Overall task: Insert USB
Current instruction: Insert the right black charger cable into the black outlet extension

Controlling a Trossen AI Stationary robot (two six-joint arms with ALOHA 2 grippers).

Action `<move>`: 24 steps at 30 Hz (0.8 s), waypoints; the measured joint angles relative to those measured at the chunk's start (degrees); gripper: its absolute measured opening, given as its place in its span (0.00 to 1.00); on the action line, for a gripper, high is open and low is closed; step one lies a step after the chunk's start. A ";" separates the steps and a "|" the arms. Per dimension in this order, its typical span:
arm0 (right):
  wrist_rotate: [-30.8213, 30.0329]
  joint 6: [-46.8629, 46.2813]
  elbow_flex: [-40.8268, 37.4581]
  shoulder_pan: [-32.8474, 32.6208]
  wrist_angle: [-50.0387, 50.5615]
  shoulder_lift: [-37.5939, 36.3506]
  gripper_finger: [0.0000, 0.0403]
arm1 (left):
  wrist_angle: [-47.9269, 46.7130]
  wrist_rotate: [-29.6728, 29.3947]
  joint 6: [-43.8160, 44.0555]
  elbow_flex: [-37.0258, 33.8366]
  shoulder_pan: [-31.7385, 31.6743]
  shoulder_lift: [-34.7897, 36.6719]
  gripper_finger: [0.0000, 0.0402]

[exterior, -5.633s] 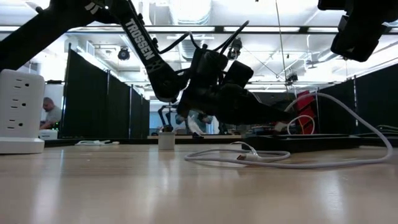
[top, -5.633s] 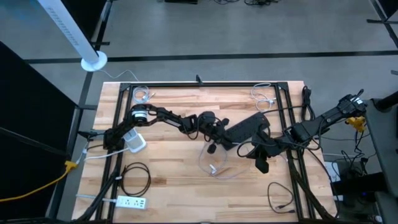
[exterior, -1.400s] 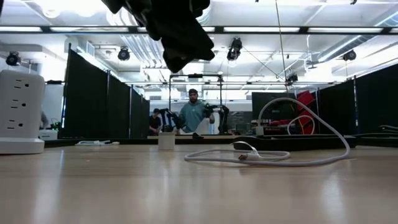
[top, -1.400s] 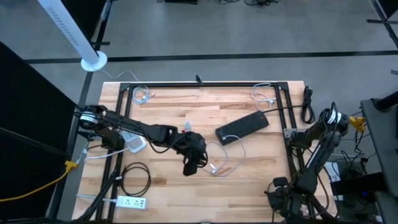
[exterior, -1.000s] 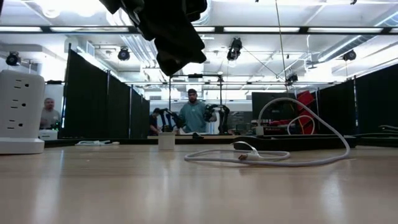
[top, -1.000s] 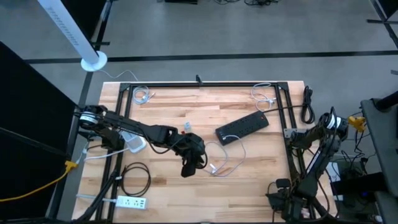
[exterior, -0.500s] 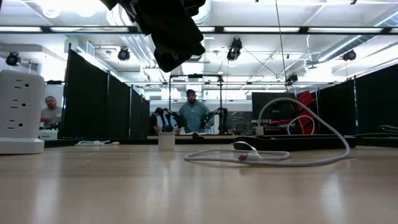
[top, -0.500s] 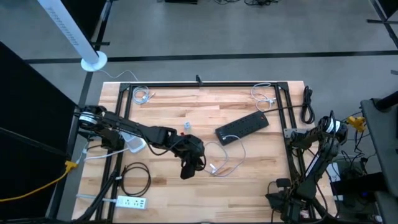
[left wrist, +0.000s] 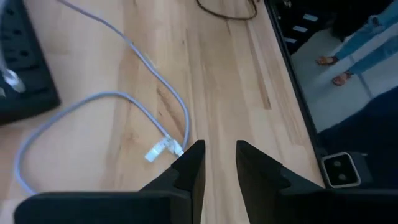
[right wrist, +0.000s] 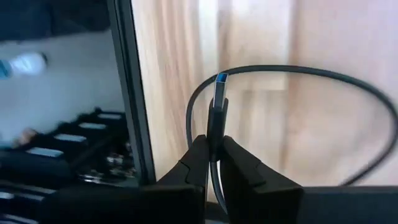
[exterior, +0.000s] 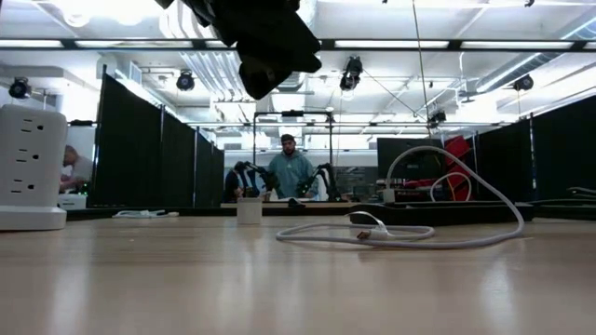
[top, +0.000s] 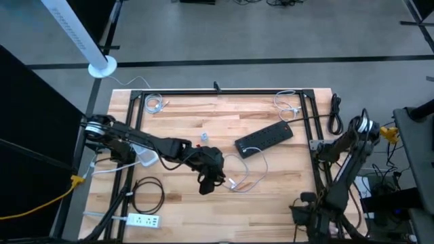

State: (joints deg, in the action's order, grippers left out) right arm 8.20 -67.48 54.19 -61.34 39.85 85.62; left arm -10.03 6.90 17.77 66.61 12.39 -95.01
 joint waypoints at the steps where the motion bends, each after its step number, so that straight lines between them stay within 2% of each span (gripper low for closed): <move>1: -0.28 -0.03 0.00 1.20 1.20 -1.66 0.03 | 0.46 -0.93 -0.16 0.00 0.11 0.18 0.16; 4: -0.88 1.05 0.00 5.75 3.74 -6.60 0.03 | 1.84 -2.48 -1.05 0.00 0.22 1.04 0.16; 11: -2.31 6.53 -0.07 18.79 4.44 -15.48 0.03 | 5.25 -10.35 -4.41 0.00 0.47 4.50 0.16; 14: -2.24 8.10 -0.07 24.66 4.29 -18.03 0.03 | 5.64 -10.95 -6.75 0.00 0.54 5.59 0.16; 20: -1.07 4.21 -0.07 35.73 0.57 -21.24 0.03 | 5.61 -10.98 -11.12 0.00 0.57 7.50 0.16; 24: 4.50 0.00 -0.07 42.79 -5.18 -21.44 0.03 | 7.08 -11.97 -16.80 0.00 0.58 8.09 0.16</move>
State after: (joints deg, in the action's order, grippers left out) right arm 12.70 -67.48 54.13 -18.56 34.67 64.18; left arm -2.95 -5.07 0.97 66.61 12.97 -86.92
